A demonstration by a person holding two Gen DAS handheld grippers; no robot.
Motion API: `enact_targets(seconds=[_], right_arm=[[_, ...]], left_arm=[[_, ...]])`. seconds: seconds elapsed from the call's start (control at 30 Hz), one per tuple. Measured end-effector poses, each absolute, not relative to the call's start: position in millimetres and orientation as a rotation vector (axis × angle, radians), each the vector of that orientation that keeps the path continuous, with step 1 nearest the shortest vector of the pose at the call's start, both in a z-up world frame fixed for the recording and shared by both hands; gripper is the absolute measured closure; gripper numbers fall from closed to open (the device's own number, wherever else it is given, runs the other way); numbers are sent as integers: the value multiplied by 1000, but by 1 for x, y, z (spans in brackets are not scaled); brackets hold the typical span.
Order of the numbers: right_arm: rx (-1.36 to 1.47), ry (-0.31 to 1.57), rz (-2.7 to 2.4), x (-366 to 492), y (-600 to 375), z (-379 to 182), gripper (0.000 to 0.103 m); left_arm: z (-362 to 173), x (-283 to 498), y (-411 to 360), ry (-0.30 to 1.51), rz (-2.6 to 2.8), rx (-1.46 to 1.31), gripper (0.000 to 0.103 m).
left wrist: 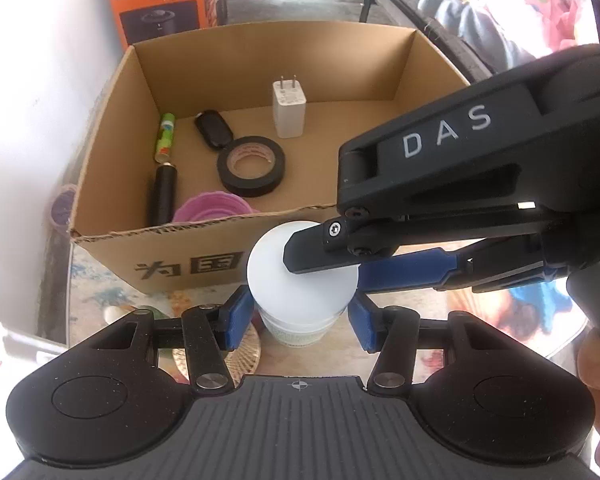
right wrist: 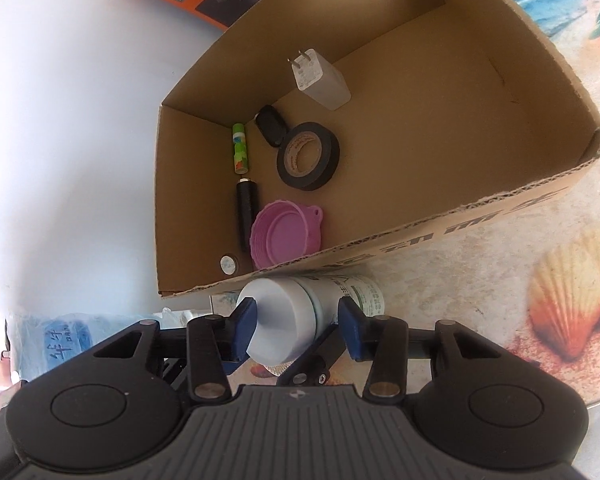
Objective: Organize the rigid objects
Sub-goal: 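Move the right gripper to the white supplement bottle and grasp it, then lift the white bottle and carry it over the box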
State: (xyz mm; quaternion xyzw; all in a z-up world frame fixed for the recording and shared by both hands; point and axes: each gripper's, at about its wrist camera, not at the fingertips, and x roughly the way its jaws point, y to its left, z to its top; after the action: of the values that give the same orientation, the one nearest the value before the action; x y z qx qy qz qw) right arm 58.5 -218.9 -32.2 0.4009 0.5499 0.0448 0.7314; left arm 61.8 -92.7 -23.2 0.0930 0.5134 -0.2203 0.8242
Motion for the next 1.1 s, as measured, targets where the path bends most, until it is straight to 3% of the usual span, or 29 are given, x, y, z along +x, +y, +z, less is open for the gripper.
enact_targets(seconds=[0.6, 1.1], right_arm=[[977, 1195, -39, -3, -279, -33, 54], [1007, 1176, -51, -3, -284, -39, 49]], left_arm=[[-23, 21, -143, 1096, -642, 230, 51], [-41, 33, -159, 1112, -657, 269, 50]])
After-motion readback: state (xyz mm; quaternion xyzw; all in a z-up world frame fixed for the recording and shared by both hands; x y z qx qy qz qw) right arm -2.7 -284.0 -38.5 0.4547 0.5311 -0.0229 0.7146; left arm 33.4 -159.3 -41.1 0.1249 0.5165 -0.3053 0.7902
